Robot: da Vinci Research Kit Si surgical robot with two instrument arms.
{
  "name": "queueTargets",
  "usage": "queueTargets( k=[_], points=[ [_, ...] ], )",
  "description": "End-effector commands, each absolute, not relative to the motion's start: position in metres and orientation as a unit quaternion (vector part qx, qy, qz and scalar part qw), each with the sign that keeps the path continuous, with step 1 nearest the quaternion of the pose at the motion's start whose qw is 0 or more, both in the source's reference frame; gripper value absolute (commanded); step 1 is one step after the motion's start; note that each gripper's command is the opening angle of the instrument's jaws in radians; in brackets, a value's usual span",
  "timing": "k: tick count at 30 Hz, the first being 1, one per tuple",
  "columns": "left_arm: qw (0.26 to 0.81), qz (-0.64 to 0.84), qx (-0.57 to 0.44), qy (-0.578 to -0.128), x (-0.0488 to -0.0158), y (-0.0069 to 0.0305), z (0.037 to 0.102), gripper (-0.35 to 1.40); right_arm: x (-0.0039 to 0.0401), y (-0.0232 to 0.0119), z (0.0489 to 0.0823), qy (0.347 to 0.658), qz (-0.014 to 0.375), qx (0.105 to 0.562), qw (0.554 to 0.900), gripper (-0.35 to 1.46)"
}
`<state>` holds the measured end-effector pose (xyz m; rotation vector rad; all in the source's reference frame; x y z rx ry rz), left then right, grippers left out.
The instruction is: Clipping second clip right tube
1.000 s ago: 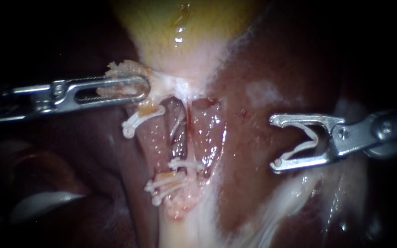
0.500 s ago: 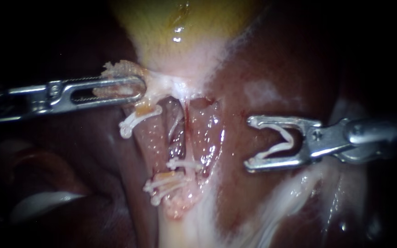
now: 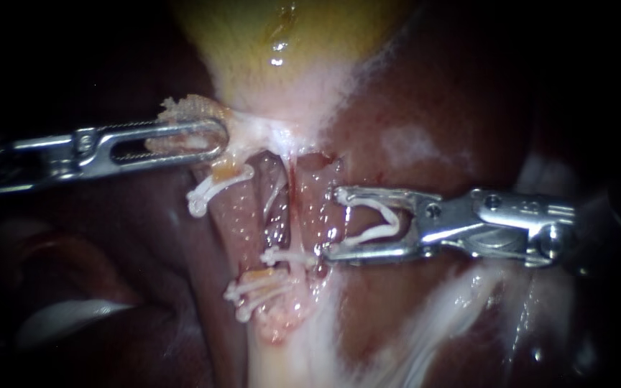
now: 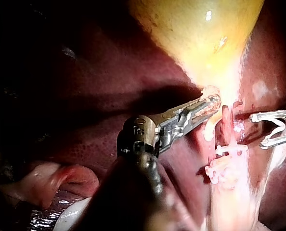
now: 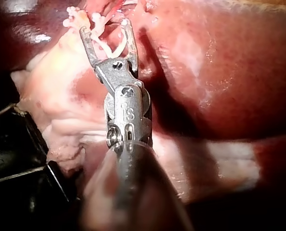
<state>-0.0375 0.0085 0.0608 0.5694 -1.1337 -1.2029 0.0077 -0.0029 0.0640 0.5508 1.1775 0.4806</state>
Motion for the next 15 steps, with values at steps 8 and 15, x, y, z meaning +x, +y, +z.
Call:
queueTargets(
  k=[8,15],
  points=[
    [0.642,-0.528,0.249,-0.498,-0.0377,0.0083,0.0610,0.00,0.0096,-0.0031,0.0658,0.536,0.244,0.265,0.764,0.49],
    [0.642,-0.528,0.248,-0.498,-0.0378,0.0082,0.0610,0.00,0.0109,-0.0036,0.0673,0.534,0.252,0.277,0.758,0.49]
  ],
)
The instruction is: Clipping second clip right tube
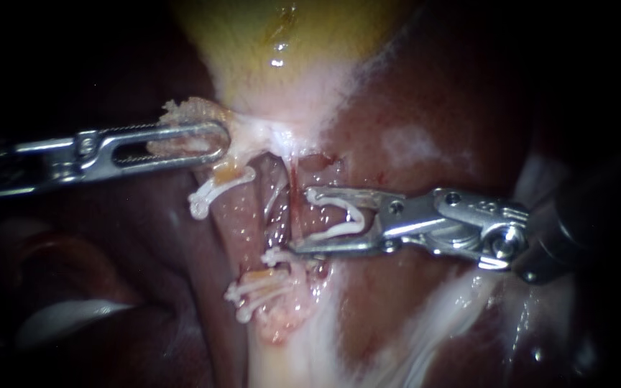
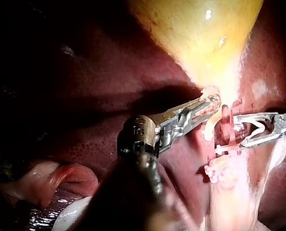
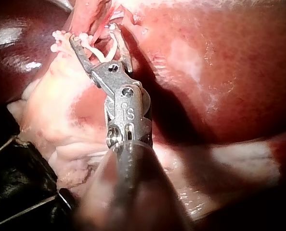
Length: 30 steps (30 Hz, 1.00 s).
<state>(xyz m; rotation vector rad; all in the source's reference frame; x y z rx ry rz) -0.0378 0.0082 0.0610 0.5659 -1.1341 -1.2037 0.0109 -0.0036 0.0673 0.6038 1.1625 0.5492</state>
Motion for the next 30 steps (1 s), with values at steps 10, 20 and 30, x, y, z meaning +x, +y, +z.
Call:
queueTargets(
  k=[10,20,30],
  points=[
    [0.642,-0.528,0.248,-0.498,-0.0378,0.0081,0.0610,0.00,0.0133,-0.0047,0.0686,0.534,0.252,0.296,0.751,0.49],
    [0.642,-0.528,0.248,-0.498,-0.0378,0.0081,0.0610,0.00,0.0142,-0.0050,0.0693,0.539,0.257,0.320,0.736,0.49],
    [0.642,-0.528,0.247,-0.498,-0.0378,0.0080,0.0611,0.00,0.0146,-0.0052,0.0693,0.546,0.252,0.344,0.721,0.48]
  ],
)
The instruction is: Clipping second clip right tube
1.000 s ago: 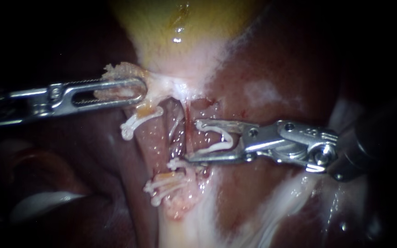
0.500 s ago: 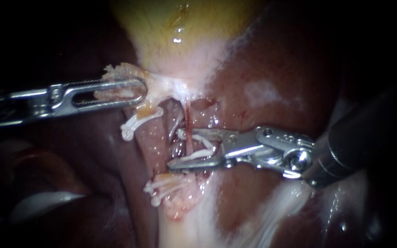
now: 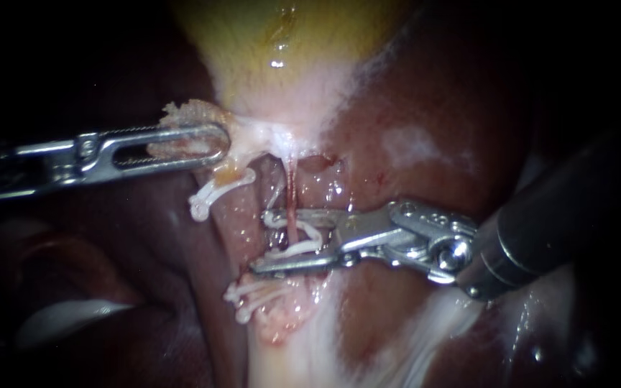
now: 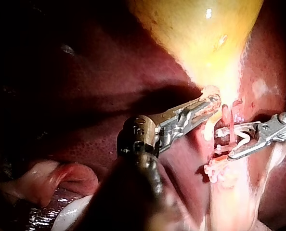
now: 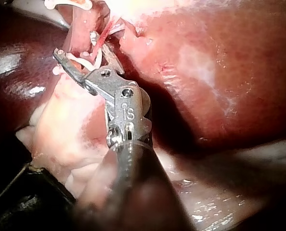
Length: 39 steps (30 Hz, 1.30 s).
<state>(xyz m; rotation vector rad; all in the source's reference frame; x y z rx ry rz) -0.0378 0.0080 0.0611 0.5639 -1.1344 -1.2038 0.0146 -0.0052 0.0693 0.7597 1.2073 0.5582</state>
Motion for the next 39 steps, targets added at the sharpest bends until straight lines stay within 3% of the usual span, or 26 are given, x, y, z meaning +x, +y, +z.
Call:
queueTargets(
  k=[1,12,26,39],
  points=[
    [0.642,-0.528,0.247,-0.498,-0.0378,0.0080,0.0611,0.00,0.0146,-0.0052,0.0693,0.546,0.252,0.344,0.721,0.48],
    [0.642,-0.528,0.247,-0.498,-0.0377,0.0080,0.0611,0.00,0.0147,-0.0055,0.0691,0.548,0.249,0.345,0.720,0.48],
    [0.642,-0.527,0.248,-0.498,-0.0376,0.0080,0.0614,0.00,0.0154,-0.0069,0.0672,0.572,0.246,0.393,0.677,0.48],
    [0.642,-0.527,0.247,-0.498,-0.0376,0.0079,0.0615,0.00,0.0156,-0.0068,0.0669,0.574,0.249,0.405,0.667,0.47]
  ],
)
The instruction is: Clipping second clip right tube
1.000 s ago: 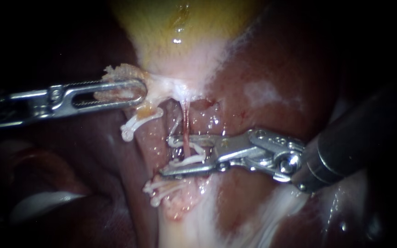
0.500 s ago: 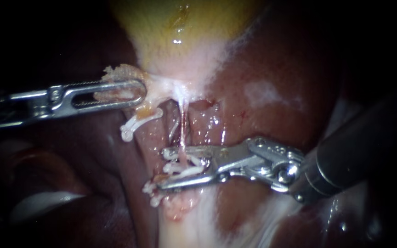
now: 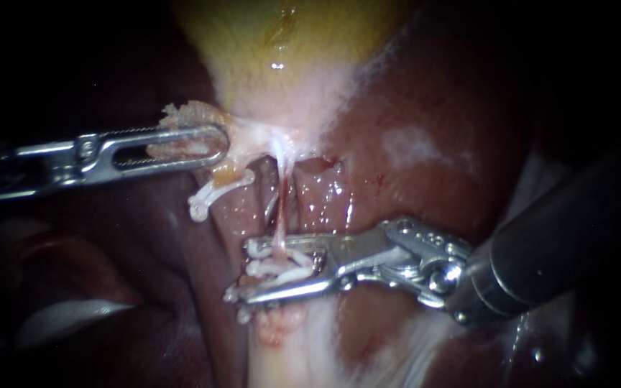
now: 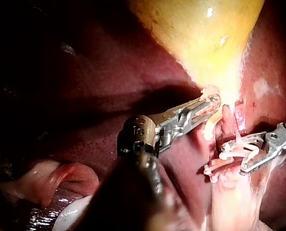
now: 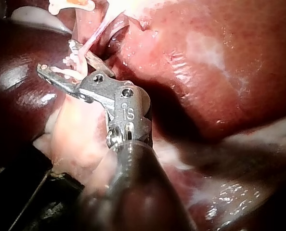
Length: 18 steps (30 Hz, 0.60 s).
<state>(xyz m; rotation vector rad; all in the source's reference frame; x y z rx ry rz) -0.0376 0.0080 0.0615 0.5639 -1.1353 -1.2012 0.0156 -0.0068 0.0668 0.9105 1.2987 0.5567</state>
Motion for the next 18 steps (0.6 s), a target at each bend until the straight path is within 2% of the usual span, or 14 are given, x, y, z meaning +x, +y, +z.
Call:
queueTargets(
  k=[1,7,10,12,13,18],
  points=[
    [0.642,-0.527,0.247,-0.498,-0.0376,0.0079,0.0615,0.00,0.0156,-0.0068,0.0669,0.574,0.249,0.405,0.667,0.46],
    [0.642,-0.527,0.247,-0.498,-0.0376,0.0079,0.0615,0.00,0.0154,-0.0066,0.0671,0.573,0.253,0.404,0.667,0.31],
    [0.642,-0.527,0.247,-0.498,-0.0376,0.0079,0.0615,0.00,0.0151,-0.0066,0.0672,0.570,0.263,0.400,0.668,0.01],
    [0.642,-0.527,0.247,-0.498,-0.0376,0.0079,0.0615,0.00,0.0147,-0.0066,0.0672,0.563,0.276,0.409,0.663,-0.28],
    [0.642,-0.527,0.247,-0.498,-0.0376,0.0079,0.0615,0.00,0.0146,-0.0065,0.0673,0.559,0.277,0.411,0.664,-0.35],
    [0.642,-0.527,0.247,-0.498,-0.0376,0.0080,0.0616,-0.01,0.0145,-0.0064,0.0676,0.530,0.272,0.410,0.691,-0.35]
  ],
)
